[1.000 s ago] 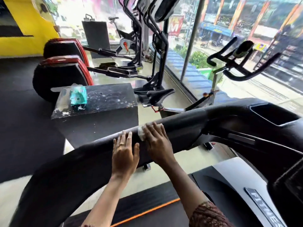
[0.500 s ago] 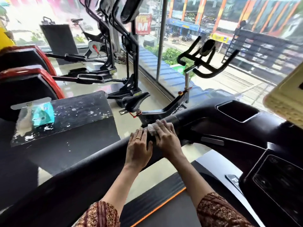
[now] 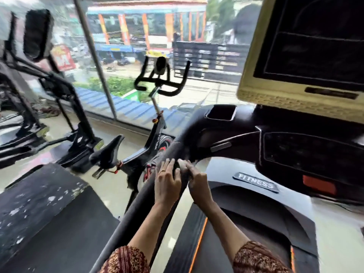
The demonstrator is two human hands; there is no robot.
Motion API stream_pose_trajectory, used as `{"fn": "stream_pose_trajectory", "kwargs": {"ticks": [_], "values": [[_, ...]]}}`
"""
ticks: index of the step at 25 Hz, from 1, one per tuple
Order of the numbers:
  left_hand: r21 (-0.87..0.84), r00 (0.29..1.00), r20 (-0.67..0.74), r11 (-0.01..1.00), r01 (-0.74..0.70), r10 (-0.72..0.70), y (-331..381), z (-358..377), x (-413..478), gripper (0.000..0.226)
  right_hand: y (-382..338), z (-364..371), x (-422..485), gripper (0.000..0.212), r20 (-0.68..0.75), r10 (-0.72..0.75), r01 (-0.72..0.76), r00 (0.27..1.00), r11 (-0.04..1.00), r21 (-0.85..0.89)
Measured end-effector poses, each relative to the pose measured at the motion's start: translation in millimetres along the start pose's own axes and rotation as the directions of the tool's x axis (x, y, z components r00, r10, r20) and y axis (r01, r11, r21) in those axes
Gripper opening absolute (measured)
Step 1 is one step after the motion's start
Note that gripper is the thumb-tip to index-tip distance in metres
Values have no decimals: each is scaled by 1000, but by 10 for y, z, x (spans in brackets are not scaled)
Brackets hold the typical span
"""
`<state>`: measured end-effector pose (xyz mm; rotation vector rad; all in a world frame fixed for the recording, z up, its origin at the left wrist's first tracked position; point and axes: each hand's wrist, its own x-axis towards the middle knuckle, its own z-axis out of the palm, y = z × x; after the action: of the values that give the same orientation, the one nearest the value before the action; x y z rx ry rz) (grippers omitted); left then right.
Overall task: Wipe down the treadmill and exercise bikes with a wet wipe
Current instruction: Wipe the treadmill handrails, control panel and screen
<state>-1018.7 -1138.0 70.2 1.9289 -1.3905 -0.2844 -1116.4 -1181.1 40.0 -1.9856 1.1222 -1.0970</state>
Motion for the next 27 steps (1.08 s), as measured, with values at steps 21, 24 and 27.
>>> {"fn": "stream_pose_trajectory", "kwargs": {"ticks": [21,24,27], "values": [[-684,560,632,725,78,536,2983,2021,-1627,39,649,-3531,-2046,21,-919,355,-601,173,777,187],[-689,498,643,723,44,582,3312,2345,-1762,37,770,-3822,-2224,22,-947,307,-638,95,749,179],[-686,460,651,727,18,604,3624,2610,-1865,36,976,-4082,-2375,21,-952,296,-668,79,725,170]]}}
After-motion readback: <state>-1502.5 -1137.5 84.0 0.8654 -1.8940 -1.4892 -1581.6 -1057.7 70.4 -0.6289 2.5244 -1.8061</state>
